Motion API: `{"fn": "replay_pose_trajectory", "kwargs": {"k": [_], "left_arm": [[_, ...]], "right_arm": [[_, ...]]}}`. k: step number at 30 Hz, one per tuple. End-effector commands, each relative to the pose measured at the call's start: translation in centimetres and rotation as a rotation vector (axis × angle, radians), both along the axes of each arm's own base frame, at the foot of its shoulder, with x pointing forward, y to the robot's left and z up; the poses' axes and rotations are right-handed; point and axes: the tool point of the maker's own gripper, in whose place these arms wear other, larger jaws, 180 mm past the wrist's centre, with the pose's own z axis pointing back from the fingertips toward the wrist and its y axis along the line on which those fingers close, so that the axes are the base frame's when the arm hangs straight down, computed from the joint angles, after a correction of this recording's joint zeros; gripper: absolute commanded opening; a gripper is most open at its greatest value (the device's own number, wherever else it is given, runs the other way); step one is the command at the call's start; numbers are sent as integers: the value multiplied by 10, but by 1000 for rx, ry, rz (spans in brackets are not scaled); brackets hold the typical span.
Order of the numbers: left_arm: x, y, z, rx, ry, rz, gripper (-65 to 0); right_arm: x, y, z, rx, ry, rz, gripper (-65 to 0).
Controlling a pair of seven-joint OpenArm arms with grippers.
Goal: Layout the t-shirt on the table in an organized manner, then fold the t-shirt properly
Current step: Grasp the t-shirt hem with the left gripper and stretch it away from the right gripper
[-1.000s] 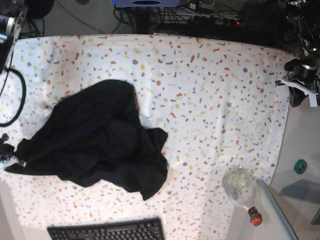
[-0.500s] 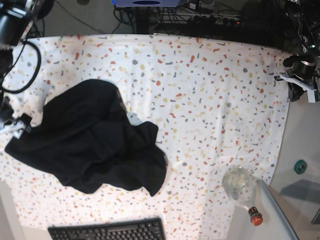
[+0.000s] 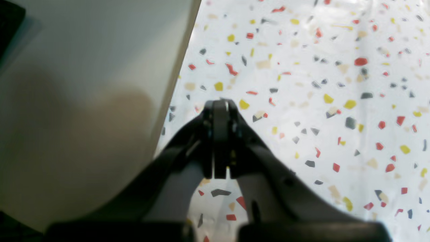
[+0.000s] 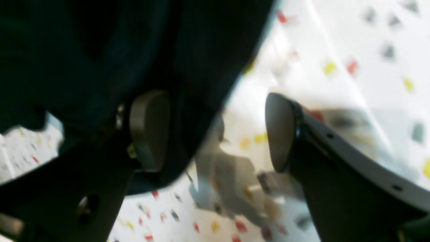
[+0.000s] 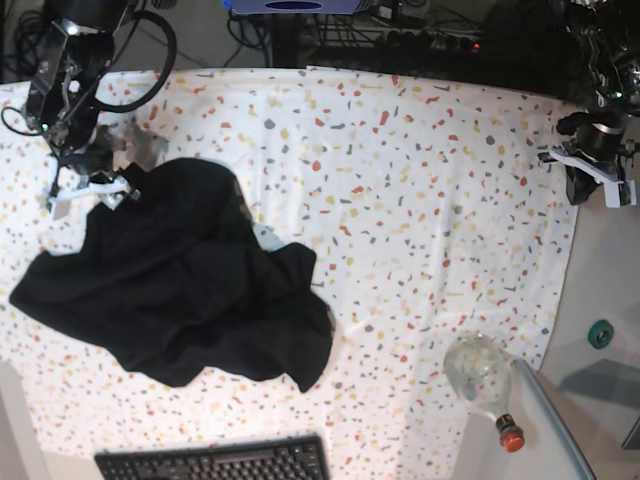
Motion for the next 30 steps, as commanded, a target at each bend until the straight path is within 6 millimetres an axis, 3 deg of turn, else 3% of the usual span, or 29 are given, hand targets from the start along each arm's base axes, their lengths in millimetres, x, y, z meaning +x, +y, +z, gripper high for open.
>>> {"fn": "replay_pose_trajectory", "kwargs": {"k": [1,5,8,11,13,15,17,22,26,28,30], "left_arm": [[9,-8,8,-3,-36,-37,-650],[24,-59,-9,-57,-11,-161,-650],[48,-117,-18,-126,-19,-270,-650],[81,-180,-25,-213,-29,-371,-650],[101,-218,-34,-274,-16,-421,-650],[113,-242,-40,-323,-2,-435,-650],[121,-259,-47,-389,10,-417,-650],[124,-271,-50,-560,3,-346,-650],[127,-274,-45,-607,-16,-331,-359],[128,-283,-43,-620,-20,-341,-299],[133,-295,-39,-621,-20,-374,-291]], "right_arm": [[-2,7,-6,16,25,20,-227],[7,35,-6,34,11,111,-321],[12,50,-3,45,-15,182,-465],[7,40,-4,25,-4,190,-647],[0,35,-8,16,12,191,-650],[-4,32,-9,13,20,191,-650],[-6,24,-9,-6,25,194,-650],[-11,17,-10,-20,37,197,-650],[-10,9,-9,-39,39,204,-650],[-10,9,-9,-41,39,208,-650],[-10,9,-9,-42,38,208,-650]]}}
